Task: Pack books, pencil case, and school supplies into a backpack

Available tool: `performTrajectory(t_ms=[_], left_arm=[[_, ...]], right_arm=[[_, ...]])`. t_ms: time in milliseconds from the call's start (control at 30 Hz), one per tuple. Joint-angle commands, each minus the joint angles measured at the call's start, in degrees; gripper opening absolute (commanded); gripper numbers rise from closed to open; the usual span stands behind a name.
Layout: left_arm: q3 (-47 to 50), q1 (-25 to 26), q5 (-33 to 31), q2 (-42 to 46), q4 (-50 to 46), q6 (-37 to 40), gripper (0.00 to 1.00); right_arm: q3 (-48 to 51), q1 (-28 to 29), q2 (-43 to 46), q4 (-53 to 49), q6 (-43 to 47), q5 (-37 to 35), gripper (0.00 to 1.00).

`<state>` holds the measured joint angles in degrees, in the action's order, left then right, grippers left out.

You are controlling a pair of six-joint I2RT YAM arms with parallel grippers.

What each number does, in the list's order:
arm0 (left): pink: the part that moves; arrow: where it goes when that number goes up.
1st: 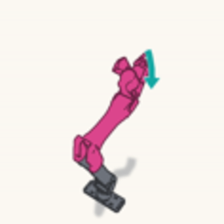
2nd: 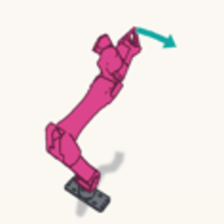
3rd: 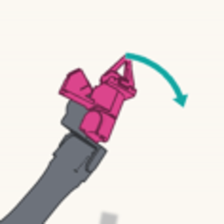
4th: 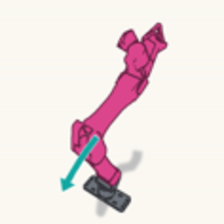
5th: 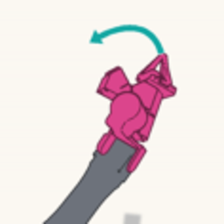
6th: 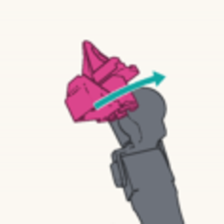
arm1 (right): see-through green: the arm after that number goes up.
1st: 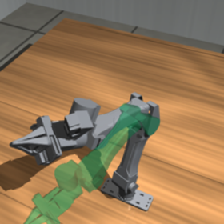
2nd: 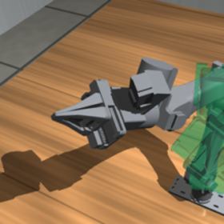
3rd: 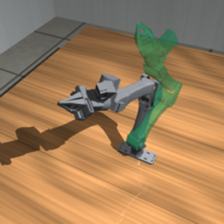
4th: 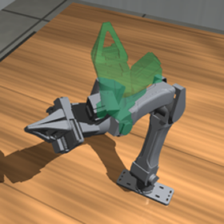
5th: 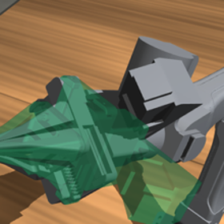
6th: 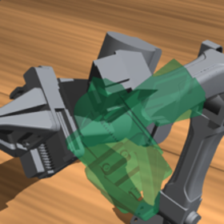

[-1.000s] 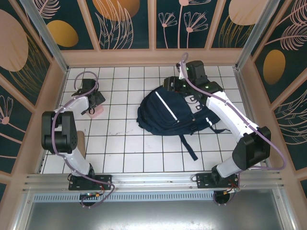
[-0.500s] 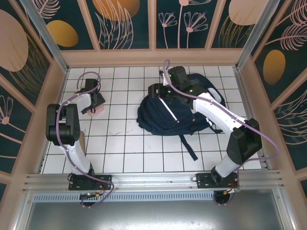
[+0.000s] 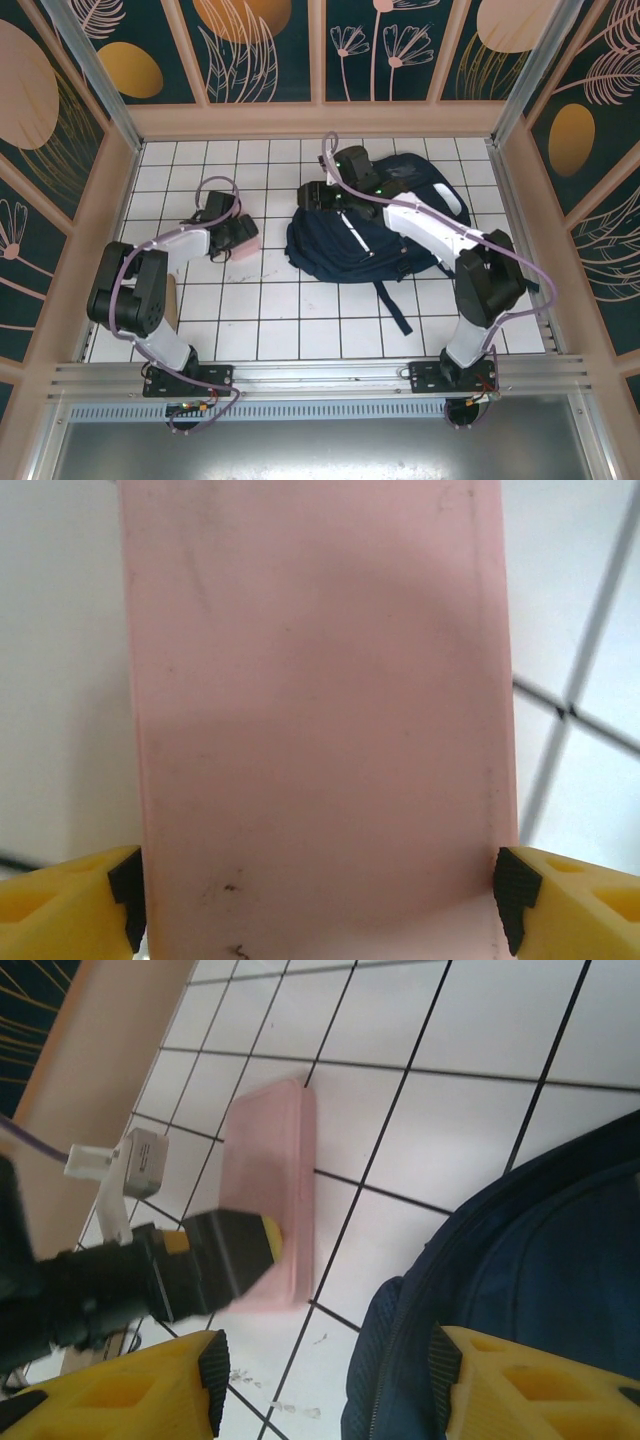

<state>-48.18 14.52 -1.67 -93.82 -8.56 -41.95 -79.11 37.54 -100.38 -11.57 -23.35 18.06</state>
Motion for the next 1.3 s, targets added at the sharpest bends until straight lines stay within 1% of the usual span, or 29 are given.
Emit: performTrajectory(t_ms=[0,133,200,333,433,500,600,767,1033,1067,1133,1267], left_arm=[[3.3,0.7,4.6,3.8,-1.1,-4.7,0.9],[2.8,-0.5,4.2,8.6,-2.9,-4.8,0.94],[3.4,-2.6,6.6,11.0,-1.9,-5.0,0.93],[6.3,-6.9,12.2,13.8,3.2,-5.0,0.9],[8.2,-8.2,16.0,13.0,7.6,-5.0,0.87],[10.1,-9.0,18.2,12.0,11.2,-5.6,0.83],[12.6,-10.7,20.2,10.7,15.1,-6.7,0.82],[13.5,-11.5,20.3,8.2,16.9,-6.1,0.82],[15.7,-11.6,23.5,6.2,22.1,-7.2,0.81],[15.8,-11.6,24.2,5.8,22.8,-7.4,0.81],[16.1,-11.6,25.6,5.0,24.4,-7.9,0.81],[18.2,-11.6,31.1,3.7,31.7,-11.1,0.79]], right_arm=[[-1.9,1.7,-2.8,3.2,-1.8,1.4,0.55],[-3.3,3.6,-6.6,4.2,-3.3,1.7,0.5],[-4.1,4.8,-8.9,5.0,-4.1,2.1,0.47],[-7.0,7.1,-13.3,5.1,-5.3,2.0,0.45],[-10.1,8.7,-17.0,4.2,-6.5,0.8,0.45],[-12.5,9.5,-19.7,2.8,-7.5,-0.8,0.45],[-16.4,10.3,-23.8,0.5,-8.7,-2.9,0.45],[-21.1,10.9,-29.6,-2.2,-9.7,-5.5,0.45],[-25.2,11.8,-35.5,-3.9,-9.9,-4.3,0.44],[-25.6,11.9,-36.1,-4.0,-10.0,-3.7,0.43],[-25.6,11.9,-36.8,-3.3,-10.2,-1.9,0.35],[-25.1,11.6,-37.0,-2.1,-10.2,0.3,0.26]])
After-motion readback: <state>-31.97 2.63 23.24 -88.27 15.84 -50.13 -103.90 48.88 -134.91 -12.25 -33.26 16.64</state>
